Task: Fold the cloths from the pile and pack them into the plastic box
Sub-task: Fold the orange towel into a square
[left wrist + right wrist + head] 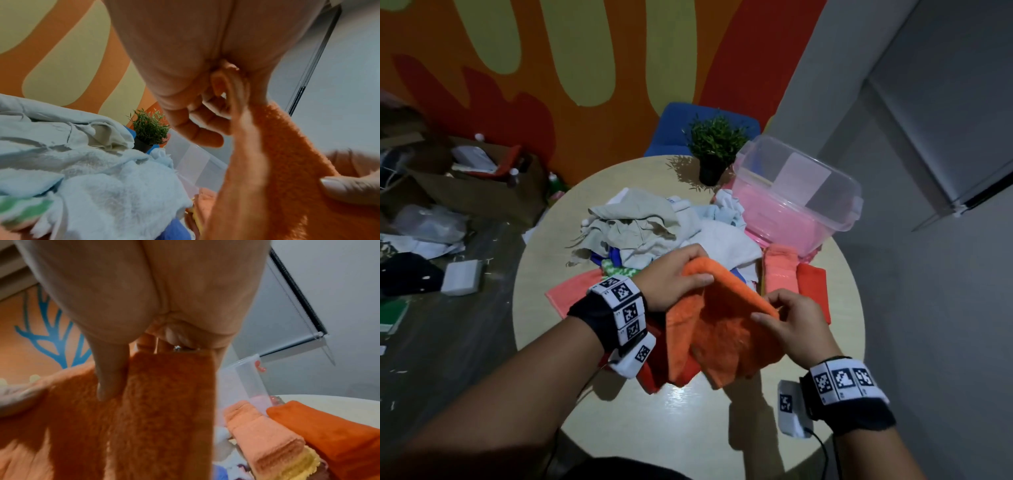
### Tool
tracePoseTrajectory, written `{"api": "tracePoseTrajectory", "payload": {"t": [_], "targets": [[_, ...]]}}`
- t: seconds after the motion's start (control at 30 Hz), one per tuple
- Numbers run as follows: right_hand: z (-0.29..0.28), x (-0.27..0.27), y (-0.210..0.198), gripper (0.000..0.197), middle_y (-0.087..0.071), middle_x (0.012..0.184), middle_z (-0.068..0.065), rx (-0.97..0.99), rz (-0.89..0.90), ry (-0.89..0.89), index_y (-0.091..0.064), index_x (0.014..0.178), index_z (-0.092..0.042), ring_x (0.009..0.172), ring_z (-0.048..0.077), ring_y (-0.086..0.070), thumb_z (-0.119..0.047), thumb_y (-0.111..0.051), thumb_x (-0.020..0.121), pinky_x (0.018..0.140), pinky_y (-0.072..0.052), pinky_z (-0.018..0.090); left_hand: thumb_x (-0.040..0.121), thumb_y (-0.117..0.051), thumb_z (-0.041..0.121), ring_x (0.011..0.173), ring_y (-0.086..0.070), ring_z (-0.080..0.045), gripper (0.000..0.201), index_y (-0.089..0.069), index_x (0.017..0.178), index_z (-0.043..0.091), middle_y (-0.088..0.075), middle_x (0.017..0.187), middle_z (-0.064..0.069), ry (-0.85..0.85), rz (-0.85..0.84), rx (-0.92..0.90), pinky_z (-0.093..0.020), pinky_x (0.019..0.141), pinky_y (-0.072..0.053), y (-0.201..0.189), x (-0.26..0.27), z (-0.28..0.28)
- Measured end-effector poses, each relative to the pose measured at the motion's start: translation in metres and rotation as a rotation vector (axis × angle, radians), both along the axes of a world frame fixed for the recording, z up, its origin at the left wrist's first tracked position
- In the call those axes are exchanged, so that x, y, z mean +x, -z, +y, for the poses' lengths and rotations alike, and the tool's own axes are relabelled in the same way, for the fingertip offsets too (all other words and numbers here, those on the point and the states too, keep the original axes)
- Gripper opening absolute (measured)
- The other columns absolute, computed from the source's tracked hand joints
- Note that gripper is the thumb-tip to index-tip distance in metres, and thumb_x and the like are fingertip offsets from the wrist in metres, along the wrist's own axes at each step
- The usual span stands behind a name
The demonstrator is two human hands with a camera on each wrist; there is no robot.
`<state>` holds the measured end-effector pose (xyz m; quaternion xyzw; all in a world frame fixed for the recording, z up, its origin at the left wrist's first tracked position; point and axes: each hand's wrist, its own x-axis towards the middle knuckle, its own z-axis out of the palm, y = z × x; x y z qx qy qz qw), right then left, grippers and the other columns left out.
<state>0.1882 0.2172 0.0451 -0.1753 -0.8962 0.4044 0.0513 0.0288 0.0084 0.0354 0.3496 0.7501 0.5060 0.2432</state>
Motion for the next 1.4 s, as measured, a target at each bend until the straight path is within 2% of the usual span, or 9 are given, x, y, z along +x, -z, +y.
{"api": "tracePoseTrajectory", "payload": {"t": [0.17,0.3,0.5,0.67,0.8,0.93,1.13,1.27,1.4], "targets": [[0.042,0.012,-0.014,0.019,-0.063,0.059,0.004,-0.086,0.078,0.133,-0.066,0.071,-0.016,0.055,0.026,-0.060,-0.012,-0.084,0.075,0.054,-0.054,0.042,0.082,-0.078,0.012,0.069,-0.059,-0.005,0.017,-0.063,0.084,0.020,-0.063,0.075,0.011,-0.286,0.021,0.088,-0.030,0.071,-0.050,-0.009,-0.003,0.011],[0.055,0.016,-0.031,0.009,-0.063,0.066,0.005,-0.247,0.190,0.202,-0.067,0.083,-0.006,0.052,0.009,-0.059,-0.002,-0.075,0.082,0.046,-0.051,0.024,0.078,-0.081,0.008,0.092,-0.062,-0.001,0.018,-0.067,0.079,0.019,-0.066,0.098,0.010,-0.355,0.130,0.171,-0.019,0.080,-0.052,-0.017,-0.001,0.020],[0.069,0.019,-0.031,0.022,-0.069,0.078,0.005,-0.370,0.286,0.253,-0.071,0.088,-0.014,0.060,0.005,-0.063,0.007,-0.065,0.087,0.049,-0.050,0.019,0.082,-0.078,0.008,0.062,-0.057,-0.003,0.018,-0.064,0.077,0.018,-0.063,0.071,0.004,-0.350,0.158,0.046,-0.020,0.060,-0.048,-0.022,-0.002,0.024],[0.070,0.008,-0.025,0.015,-0.065,0.066,-0.008,-0.391,0.322,0.273,-0.066,0.091,-0.004,0.055,0.002,-0.057,0.009,-0.058,0.090,0.052,-0.047,0.014,0.086,-0.074,0.009,0.069,-0.064,-0.006,0.018,-0.066,0.080,0.024,-0.068,0.075,0.005,-0.405,0.140,0.013,-0.026,0.062,-0.054,-0.020,-0.004,0.036],[0.069,0.016,-0.039,0.026,-0.058,0.060,-0.005,-0.408,0.374,0.270,-0.061,0.075,-0.006,0.054,0.004,-0.052,0.016,-0.050,0.084,0.053,-0.043,0.013,0.084,-0.071,0.000,0.075,-0.066,-0.010,0.024,-0.074,0.088,0.023,-0.072,0.083,0.005,-0.369,0.155,0.128,-0.025,0.071,-0.054,-0.035,0.005,0.033],[0.069,0.036,-0.018,0.025,-0.062,0.061,0.011,-0.416,0.166,0.220,-0.059,0.062,-0.008,0.054,0.011,-0.057,0.010,-0.048,0.076,0.053,-0.045,0.018,0.077,-0.067,-0.003,0.073,-0.069,-0.015,0.031,-0.079,0.087,0.024,-0.075,0.080,0.004,-0.135,0.071,-0.067,-0.025,0.070,-0.055,-0.022,0.019,0.020],[0.058,0.070,0.082,0.027,-0.059,0.056,-0.006,-0.142,-0.497,0.012,-0.058,0.053,-0.017,0.059,0.009,-0.057,-0.008,-0.056,0.078,0.064,-0.046,0.027,0.073,-0.065,0.010,0.060,-0.058,0.000,0.021,-0.078,0.086,0.020,-0.073,0.073,0.008,0.326,-0.035,-0.634,-0.022,0.060,-0.047,0.076,0.064,0.006],[0.054,0.092,0.117,0.019,-0.067,0.071,-0.005,-0.153,-0.665,-0.076,-0.066,0.066,-0.018,0.073,0.012,-0.063,-0.008,-0.055,0.078,0.072,-0.051,0.027,0.083,-0.067,0.016,0.053,-0.052,0.001,0.015,-0.074,0.076,0.027,-0.065,0.062,0.014,0.401,-0.192,-0.683,-0.020,0.057,-0.043,0.106,0.080,-0.007],[0.068,0.090,0.122,0.016,-0.071,0.080,-0.005,-0.034,-0.551,0.087,-0.069,0.077,-0.020,0.079,0.013,-0.066,-0.007,-0.061,0.084,0.072,-0.051,0.027,0.080,-0.078,0.026,0.064,-0.061,-0.002,0.010,-0.069,0.082,0.028,-0.067,0.071,0.010,0.144,-0.012,-0.634,-0.022,0.064,-0.048,0.123,0.066,0.004]]}}
